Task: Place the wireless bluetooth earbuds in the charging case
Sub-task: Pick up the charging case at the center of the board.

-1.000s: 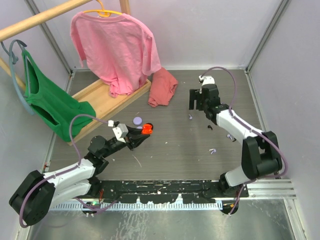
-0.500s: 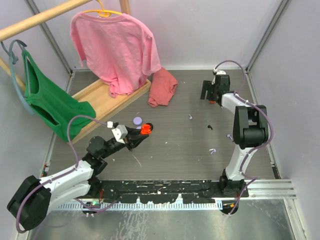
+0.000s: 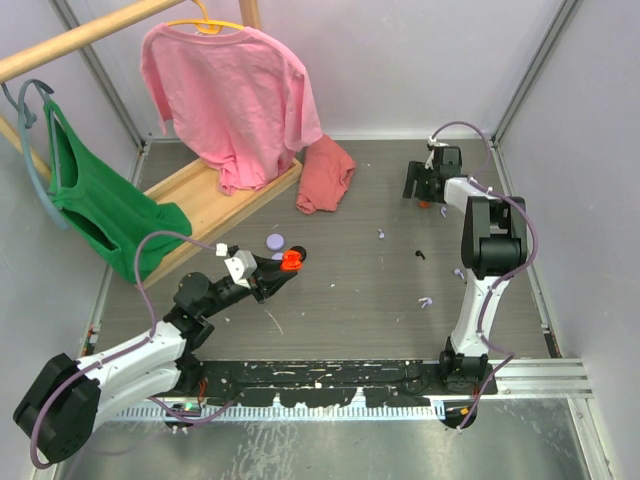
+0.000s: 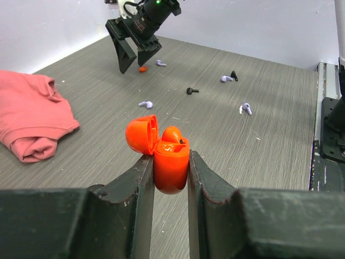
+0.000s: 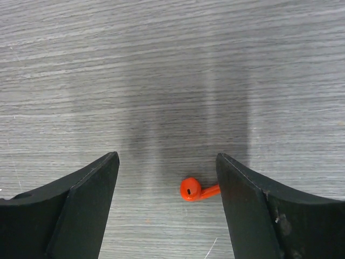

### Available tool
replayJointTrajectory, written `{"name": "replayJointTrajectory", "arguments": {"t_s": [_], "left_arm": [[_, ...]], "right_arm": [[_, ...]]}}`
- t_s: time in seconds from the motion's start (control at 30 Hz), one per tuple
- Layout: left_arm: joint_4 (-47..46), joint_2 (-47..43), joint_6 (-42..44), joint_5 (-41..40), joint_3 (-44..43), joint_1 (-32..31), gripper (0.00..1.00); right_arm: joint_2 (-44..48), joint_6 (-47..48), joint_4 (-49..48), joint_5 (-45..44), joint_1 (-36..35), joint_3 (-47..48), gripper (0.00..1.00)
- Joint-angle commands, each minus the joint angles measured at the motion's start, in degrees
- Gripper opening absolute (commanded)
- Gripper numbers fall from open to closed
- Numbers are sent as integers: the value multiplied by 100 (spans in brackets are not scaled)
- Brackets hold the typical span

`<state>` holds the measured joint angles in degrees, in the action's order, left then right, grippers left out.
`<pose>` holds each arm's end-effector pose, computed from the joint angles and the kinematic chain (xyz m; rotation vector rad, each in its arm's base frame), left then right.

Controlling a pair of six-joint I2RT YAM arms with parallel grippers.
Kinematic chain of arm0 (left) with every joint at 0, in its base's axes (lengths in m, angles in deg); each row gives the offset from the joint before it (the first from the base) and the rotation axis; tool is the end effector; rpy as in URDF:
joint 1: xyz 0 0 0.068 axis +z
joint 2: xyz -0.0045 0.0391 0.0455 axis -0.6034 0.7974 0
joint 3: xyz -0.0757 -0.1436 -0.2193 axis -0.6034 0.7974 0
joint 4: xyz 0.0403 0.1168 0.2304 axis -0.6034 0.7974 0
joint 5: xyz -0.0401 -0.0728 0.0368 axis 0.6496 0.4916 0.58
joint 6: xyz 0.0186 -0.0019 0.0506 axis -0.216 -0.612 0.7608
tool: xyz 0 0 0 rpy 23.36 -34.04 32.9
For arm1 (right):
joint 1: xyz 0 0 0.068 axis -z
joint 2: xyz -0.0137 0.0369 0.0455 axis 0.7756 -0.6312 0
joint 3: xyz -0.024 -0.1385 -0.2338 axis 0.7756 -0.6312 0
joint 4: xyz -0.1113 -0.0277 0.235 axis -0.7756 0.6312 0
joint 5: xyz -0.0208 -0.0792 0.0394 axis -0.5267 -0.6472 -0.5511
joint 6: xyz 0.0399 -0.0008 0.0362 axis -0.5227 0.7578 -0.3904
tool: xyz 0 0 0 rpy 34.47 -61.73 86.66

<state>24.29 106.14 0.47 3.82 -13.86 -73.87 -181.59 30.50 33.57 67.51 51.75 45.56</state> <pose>0.1365 -0.1205 0.2204 0.7704 1.2752 -0.8749 0.4540 -0.0036 0.1595 0.0936 2.3753 0.1531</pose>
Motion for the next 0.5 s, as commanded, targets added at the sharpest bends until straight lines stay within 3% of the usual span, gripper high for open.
{"name": "replayJointTrajectory", "arguments": {"t_s": [0.0, 0.47], "left_arm": [[-182, -103, 159, 37, -70, -33, 0], [-136, -171, 164, 27, -63, -41, 0]], "right_arm": [[117, 5, 237, 74, 16, 133, 78], [413, -224, 1193, -291, 13, -74, 68]]}}
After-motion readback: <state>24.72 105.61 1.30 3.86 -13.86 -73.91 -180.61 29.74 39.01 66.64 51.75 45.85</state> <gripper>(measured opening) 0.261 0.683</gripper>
